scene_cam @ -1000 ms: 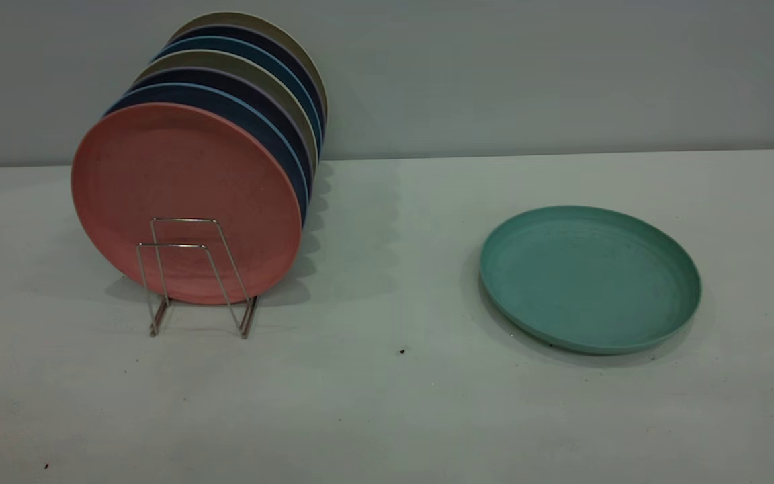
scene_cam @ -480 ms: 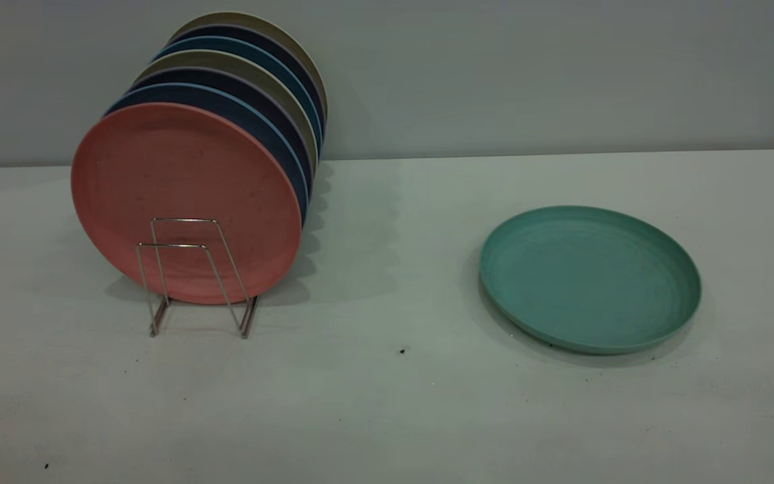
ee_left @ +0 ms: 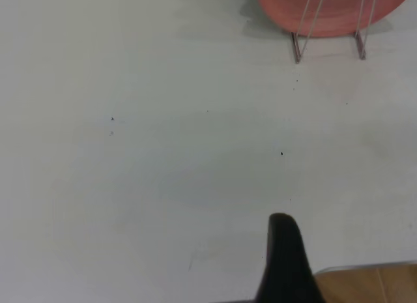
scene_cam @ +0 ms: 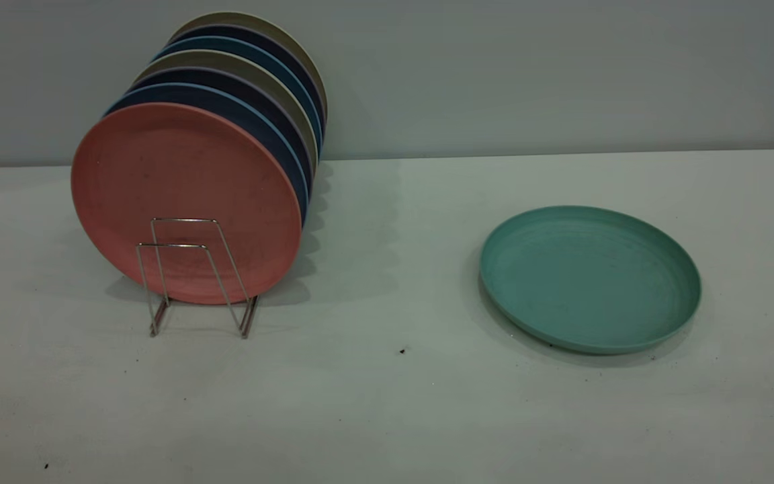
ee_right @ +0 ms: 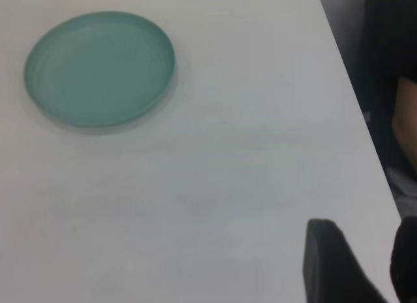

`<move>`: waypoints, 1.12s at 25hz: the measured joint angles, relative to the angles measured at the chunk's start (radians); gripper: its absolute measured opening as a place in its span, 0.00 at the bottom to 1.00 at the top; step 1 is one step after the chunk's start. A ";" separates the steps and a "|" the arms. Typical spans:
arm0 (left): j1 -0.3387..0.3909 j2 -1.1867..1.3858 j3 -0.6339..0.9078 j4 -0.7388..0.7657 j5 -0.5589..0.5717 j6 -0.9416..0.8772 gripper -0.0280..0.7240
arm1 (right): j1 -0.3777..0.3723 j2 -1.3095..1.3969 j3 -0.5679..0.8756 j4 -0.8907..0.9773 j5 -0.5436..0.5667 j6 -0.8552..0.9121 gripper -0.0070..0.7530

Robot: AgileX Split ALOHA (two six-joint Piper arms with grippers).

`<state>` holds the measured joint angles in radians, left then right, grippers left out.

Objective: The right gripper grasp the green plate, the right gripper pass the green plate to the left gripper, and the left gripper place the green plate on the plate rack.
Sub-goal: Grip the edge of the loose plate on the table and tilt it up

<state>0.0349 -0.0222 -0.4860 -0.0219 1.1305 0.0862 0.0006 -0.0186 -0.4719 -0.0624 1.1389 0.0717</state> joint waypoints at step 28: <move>0.000 1.022 -0.383 -0.016 -0.388 -0.011 0.79 | 0.000 0.935 -0.204 0.388 -0.422 -0.430 0.69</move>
<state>0.0349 0.9995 -0.8688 -0.0382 0.7426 0.0750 0.0006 0.9165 -0.6758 0.3251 0.7171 -0.3578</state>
